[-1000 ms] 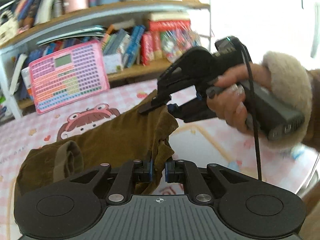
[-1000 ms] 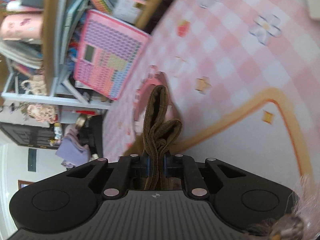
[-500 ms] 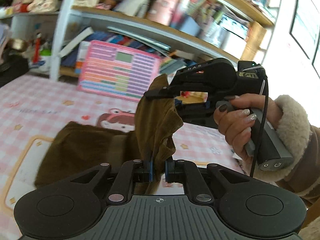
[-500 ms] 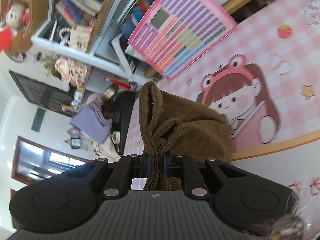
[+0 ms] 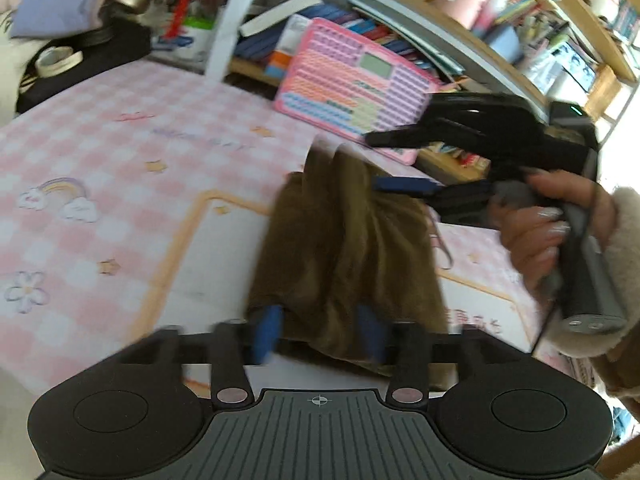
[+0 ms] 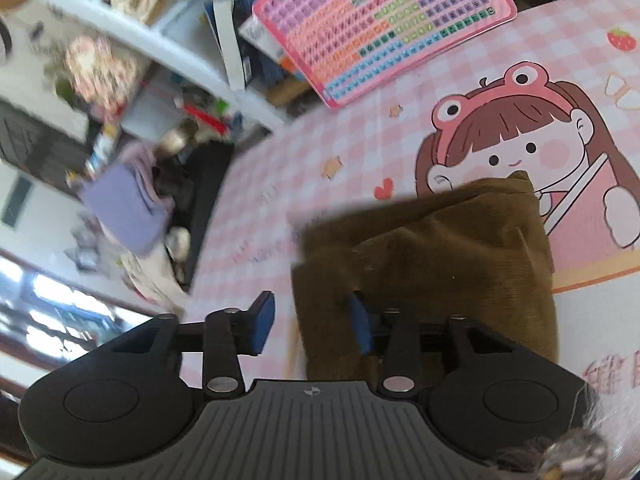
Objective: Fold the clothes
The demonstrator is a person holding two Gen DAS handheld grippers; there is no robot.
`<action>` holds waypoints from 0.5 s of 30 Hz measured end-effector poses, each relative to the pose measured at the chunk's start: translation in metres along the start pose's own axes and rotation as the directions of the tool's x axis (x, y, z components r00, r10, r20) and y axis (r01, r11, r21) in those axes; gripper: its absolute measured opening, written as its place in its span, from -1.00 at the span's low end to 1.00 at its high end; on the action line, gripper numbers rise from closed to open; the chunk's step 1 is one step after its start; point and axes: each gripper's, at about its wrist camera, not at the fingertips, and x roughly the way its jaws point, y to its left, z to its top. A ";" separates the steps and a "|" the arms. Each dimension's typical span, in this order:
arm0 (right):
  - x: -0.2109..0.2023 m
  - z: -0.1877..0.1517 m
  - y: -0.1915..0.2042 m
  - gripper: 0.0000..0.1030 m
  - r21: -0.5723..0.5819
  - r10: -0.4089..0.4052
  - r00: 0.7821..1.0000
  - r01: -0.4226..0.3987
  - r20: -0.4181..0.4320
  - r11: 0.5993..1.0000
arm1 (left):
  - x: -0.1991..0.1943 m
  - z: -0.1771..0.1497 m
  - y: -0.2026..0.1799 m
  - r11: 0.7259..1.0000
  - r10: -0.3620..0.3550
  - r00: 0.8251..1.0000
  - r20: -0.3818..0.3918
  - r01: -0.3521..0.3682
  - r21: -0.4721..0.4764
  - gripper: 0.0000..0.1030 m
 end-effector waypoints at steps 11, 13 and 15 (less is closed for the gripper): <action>-0.073 -0.068 -0.020 -0.05 -0.080 -0.318 0.918 0.344 0.235 0.936 | 0.049 0.057 0.019 0.986 -0.163 0.987 0.009 0.162 0.049 0.28; -0.074 -0.081 -0.022 -0.03 -0.081 -0.344 0.905 0.373 0.249 0.924 | 0.067 0.070 0.015 0.984 -0.167 0.986 0.004 0.166 0.060 0.23; -0.075 -0.092 -0.023 -0.03 -0.079 -0.364 0.894 0.396 0.260 0.915 | 0.084 0.083 0.011 0.982 -0.174 0.985 -0.001 0.174 0.069 0.23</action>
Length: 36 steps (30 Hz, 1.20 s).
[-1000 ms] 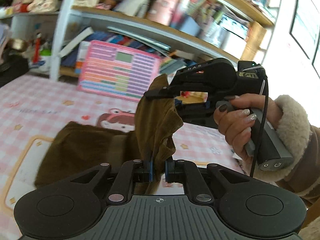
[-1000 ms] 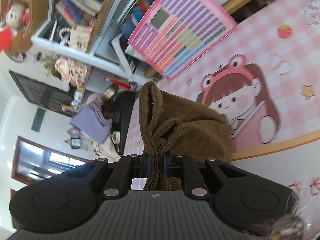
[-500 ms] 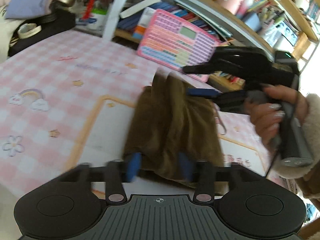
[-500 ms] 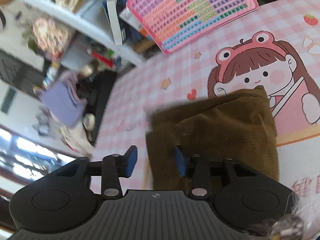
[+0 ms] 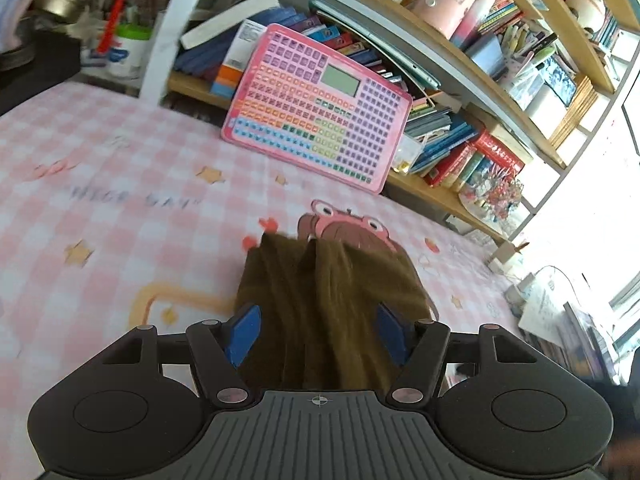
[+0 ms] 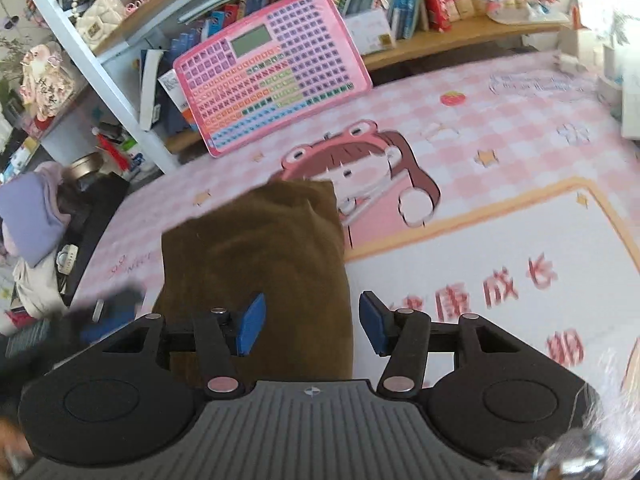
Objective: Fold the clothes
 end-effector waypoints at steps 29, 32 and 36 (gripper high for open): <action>0.028 -0.020 0.034 0.15 -0.069 -0.093 0.996 0.092 -0.012 0.993 | 0.067 0.035 0.036 0.997 -0.068 0.997 -0.019 0.067 -0.042 -0.44; 0.026 -0.020 0.033 0.15 -0.065 -0.100 0.995 0.100 -0.003 0.993 | 0.069 0.028 0.024 0.997 -0.072 0.997 -0.029 0.073 0.036 -0.50; 0.032 -0.022 0.033 0.17 -0.070 -0.113 0.993 0.111 -0.029 0.991 | 0.091 0.024 0.015 0.989 0.037 0.998 -0.058 -0.028 0.147 -0.81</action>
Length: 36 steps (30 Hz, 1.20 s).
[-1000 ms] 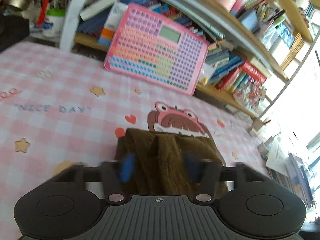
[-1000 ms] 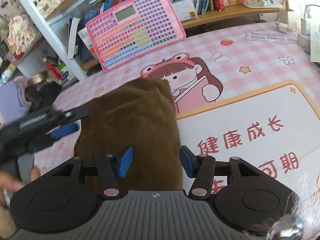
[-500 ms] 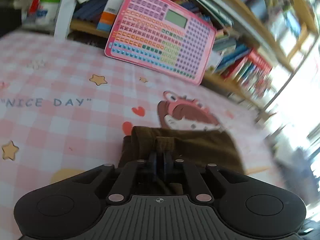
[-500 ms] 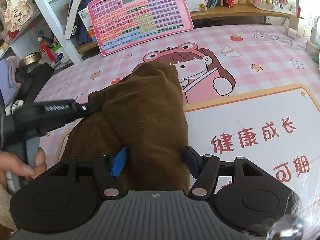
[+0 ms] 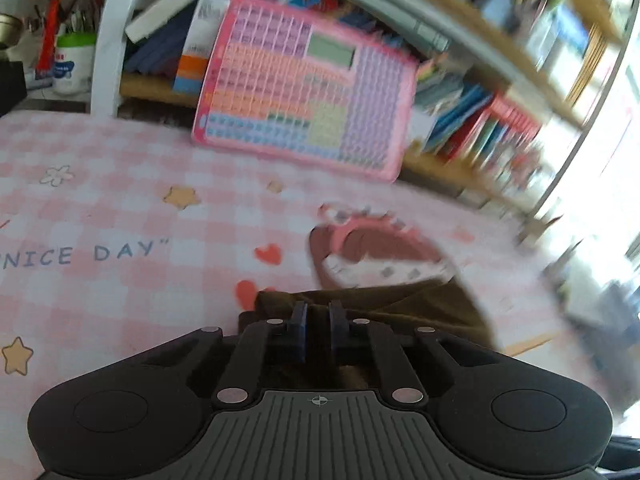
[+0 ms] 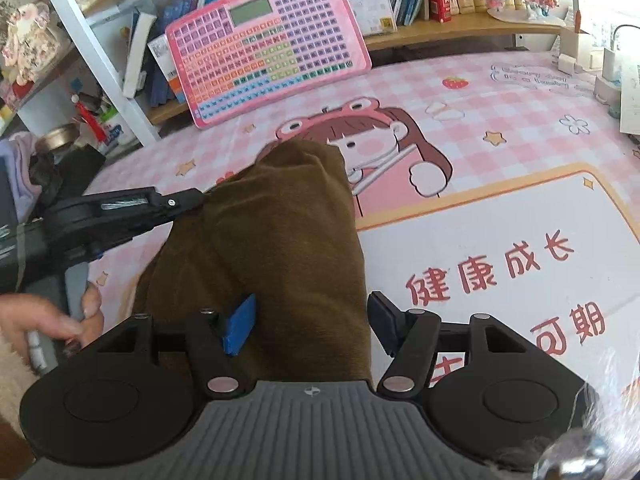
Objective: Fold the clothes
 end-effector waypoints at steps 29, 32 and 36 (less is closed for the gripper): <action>0.007 -0.010 -0.003 0.28 0.028 -0.030 1.000 0.030 -0.002 0.999 | -0.056 -0.064 -0.066 0.909 0.131 0.990 -0.043 -0.103 0.404 -0.65; 0.003 -0.009 -0.005 0.29 0.043 -0.014 1.000 0.014 -0.004 0.999 | -0.068 -0.059 -0.060 0.945 0.095 0.994 -0.045 -0.076 0.319 -0.50; -0.002 -0.010 -0.014 0.30 0.106 0.047 0.999 -0.046 -0.015 0.993 | -0.106 -0.050 -0.036 0.990 0.027 0.999 0.045 -0.033 0.141 0.54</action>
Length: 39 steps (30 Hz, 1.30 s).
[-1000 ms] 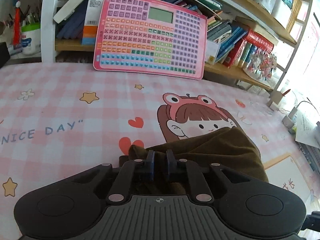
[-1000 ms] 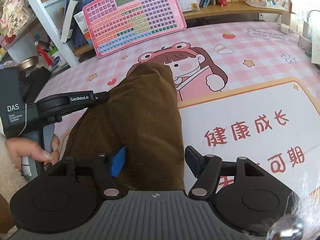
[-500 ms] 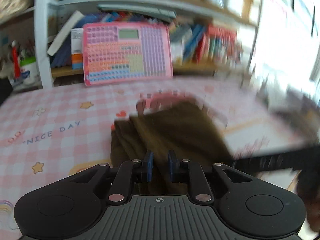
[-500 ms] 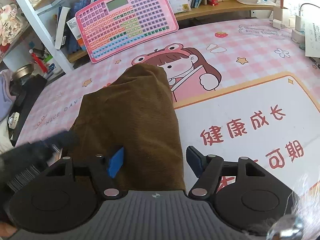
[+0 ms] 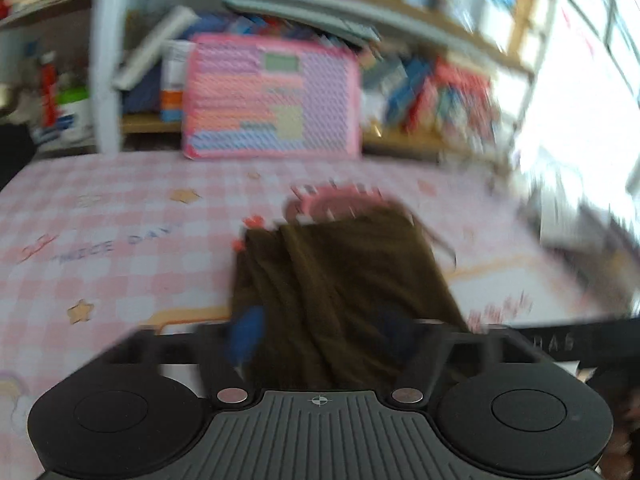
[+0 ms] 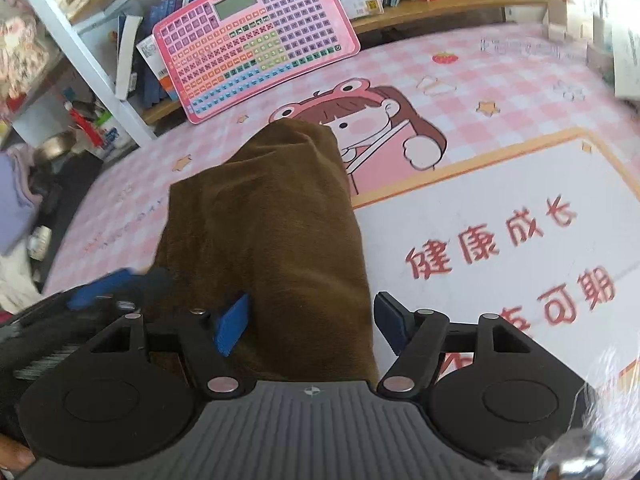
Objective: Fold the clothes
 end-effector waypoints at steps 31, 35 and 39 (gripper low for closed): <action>-0.003 -0.007 0.013 -0.34 -0.131 0.034 0.999 -0.035 -0.016 0.991 | 0.030 -0.007 0.021 0.980 -0.106 0.976 -0.191 0.070 -0.188 -0.30; 0.002 -0.006 -0.001 0.01 -0.030 0.043 0.998 -0.044 -0.053 0.999 | 0.035 -0.010 0.030 0.971 -0.133 0.968 -0.214 0.083 -0.225 -0.05; 0.008 -0.007 -0.014 0.17 0.063 0.077 0.993 -0.072 -0.088 0.995 | 0.045 -0.016 0.041 0.950 -0.173 0.954 -0.243 0.096 -0.298 0.10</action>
